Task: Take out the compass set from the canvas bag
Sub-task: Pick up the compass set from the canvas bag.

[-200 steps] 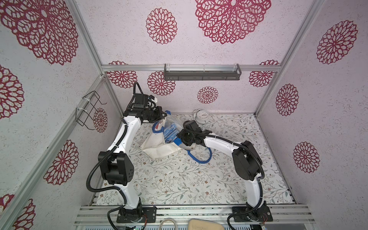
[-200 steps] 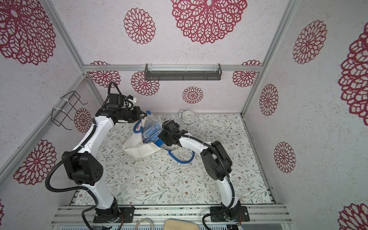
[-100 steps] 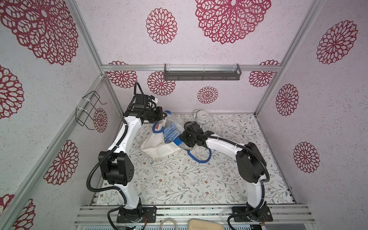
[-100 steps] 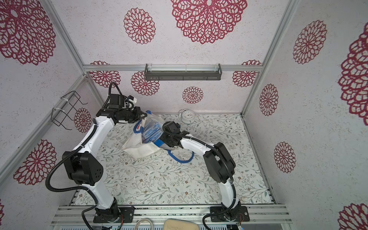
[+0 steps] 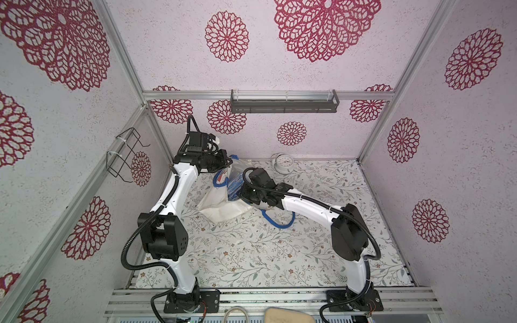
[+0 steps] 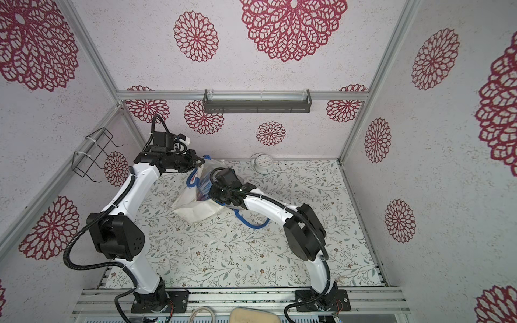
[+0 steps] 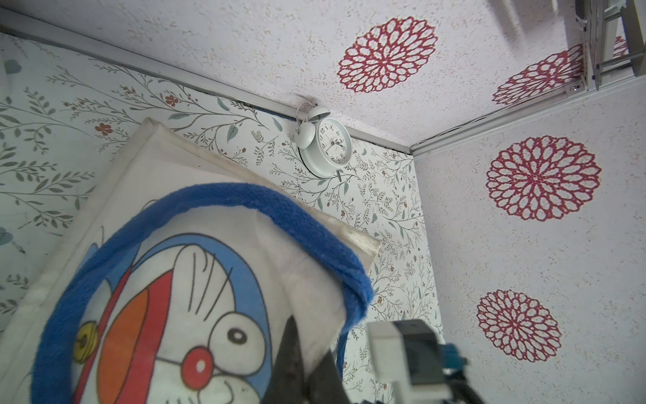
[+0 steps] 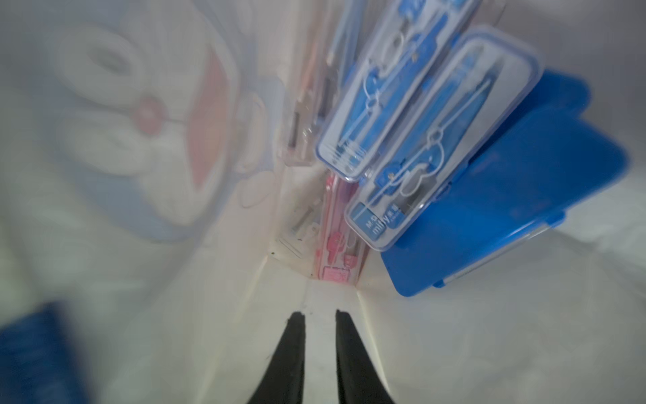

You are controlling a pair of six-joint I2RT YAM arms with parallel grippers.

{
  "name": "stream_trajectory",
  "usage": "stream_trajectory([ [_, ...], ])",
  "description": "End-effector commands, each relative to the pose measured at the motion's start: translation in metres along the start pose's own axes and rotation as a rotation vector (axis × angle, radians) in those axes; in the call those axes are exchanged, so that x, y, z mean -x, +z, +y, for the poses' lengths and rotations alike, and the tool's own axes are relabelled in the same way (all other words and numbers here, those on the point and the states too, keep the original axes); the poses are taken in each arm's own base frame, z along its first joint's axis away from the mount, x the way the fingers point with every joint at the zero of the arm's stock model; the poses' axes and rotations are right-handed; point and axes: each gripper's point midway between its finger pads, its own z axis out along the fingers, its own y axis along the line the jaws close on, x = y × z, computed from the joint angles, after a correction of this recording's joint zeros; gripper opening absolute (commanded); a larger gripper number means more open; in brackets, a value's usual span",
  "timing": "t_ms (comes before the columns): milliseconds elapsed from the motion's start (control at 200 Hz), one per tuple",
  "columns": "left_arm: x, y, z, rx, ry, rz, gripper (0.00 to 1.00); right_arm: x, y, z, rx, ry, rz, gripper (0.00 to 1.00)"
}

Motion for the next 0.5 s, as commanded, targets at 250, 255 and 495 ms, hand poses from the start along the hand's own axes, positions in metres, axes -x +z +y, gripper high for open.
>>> stream_trajectory([
  [250, 0.029, -0.021, 0.01, 0.174, -0.013, -0.092, 0.0, -0.078, -0.005, 0.037, 0.177, -0.098, 0.285, 0.2],
  [255, 0.029, -0.021, 0.01, 0.175, -0.014, -0.092, 0.0, -0.078, -0.005, 0.037, 0.177, -0.098, 0.286, 0.2],
  [495, 0.019, -0.013, -0.008, 0.133, 0.027, -0.069, 0.0, -0.051, 0.007, 0.0, 0.079, 0.029, 0.234, 0.34],
])
